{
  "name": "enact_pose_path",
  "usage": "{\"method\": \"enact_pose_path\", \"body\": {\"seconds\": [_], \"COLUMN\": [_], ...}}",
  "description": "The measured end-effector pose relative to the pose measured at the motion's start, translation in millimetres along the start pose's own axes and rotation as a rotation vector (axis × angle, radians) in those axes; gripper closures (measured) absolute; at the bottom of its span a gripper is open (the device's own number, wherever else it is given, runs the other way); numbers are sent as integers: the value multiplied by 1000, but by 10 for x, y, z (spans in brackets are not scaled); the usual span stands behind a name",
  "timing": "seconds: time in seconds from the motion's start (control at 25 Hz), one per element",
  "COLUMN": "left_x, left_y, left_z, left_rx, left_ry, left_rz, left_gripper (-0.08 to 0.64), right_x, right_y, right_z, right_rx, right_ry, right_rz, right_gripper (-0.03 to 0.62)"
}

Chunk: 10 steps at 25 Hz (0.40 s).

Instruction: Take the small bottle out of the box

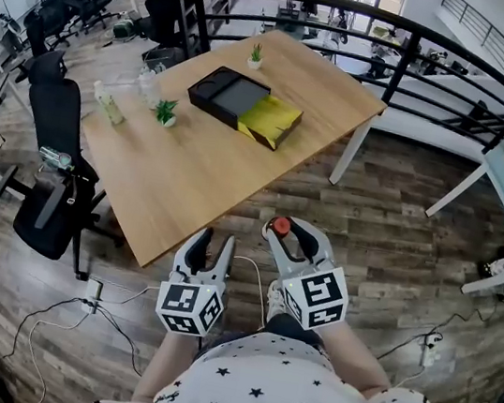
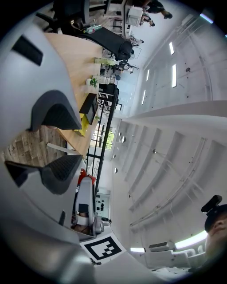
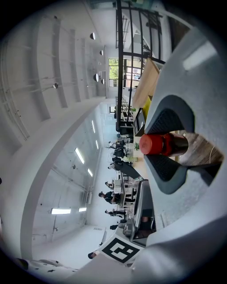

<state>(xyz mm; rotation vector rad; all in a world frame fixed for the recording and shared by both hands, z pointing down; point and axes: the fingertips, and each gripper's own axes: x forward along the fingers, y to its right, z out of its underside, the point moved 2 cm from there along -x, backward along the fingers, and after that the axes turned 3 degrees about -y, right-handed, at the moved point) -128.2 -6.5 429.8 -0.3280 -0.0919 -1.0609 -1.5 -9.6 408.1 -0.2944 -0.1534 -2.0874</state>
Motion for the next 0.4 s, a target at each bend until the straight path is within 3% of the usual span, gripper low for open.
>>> {"method": "enact_pose_path", "body": {"seconds": [0.4], "left_x": [93], "left_y": [-3], "left_z": [12], "left_rx": [1], "left_ry": [-6], "left_rz": [2], "left_gripper": [388], "right_x": [59], "right_y": [94], "right_z": [-8], "right_rx": [4], "right_ry": [12], "right_rz": [8], "right_gripper": [451]}}
